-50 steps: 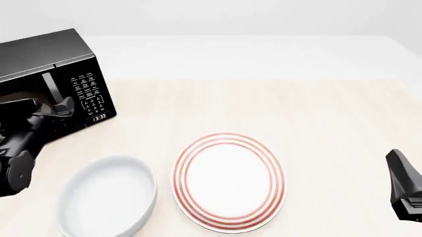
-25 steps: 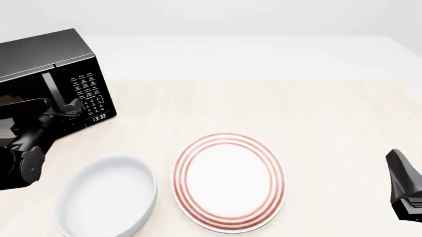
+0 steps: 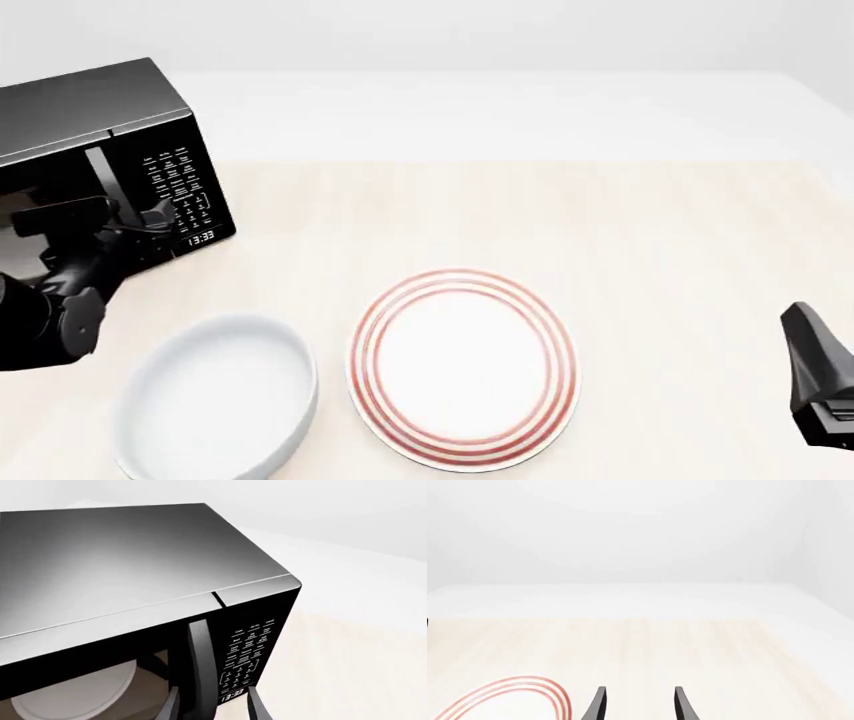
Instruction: Open the microwave.
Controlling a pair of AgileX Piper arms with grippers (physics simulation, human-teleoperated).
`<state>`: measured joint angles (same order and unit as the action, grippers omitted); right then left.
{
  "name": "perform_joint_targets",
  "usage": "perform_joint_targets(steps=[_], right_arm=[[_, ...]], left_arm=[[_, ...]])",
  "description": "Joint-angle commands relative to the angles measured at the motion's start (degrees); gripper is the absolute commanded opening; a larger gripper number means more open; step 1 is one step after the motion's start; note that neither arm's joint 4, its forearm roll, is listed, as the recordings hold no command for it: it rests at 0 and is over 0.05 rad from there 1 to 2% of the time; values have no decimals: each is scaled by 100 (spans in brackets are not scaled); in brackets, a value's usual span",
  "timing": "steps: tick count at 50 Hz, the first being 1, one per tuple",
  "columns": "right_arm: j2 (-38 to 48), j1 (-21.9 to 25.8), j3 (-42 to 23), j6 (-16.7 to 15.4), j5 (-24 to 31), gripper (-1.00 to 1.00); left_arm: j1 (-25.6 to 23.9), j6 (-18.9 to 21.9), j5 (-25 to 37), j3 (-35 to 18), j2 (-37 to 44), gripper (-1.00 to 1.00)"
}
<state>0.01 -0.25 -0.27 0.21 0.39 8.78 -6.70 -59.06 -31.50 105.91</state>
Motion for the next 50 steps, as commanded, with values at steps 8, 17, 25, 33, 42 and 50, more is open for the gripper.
perform_joint_targets(steps=[8,17,25,33,42,50], right_arm=[[0,0,0,-1,-1,100],[0,-1,0,-1,0,100],[0,0,0,-1,0,100],[0,0,0,0,-2,100],[0,2,0,-1,-1,100],[0,0,0,-1,0,100]], left_arm=[[27,-17,10,-77,87,-100],[38,-105,-197,-57,203,-100],[-14,-226,-374,52,158,-100],[-91,-265,-534,136,163,-100],[-193,-296,-610,232,107,-100],[-249,-287,-681,414,-33,-100]])
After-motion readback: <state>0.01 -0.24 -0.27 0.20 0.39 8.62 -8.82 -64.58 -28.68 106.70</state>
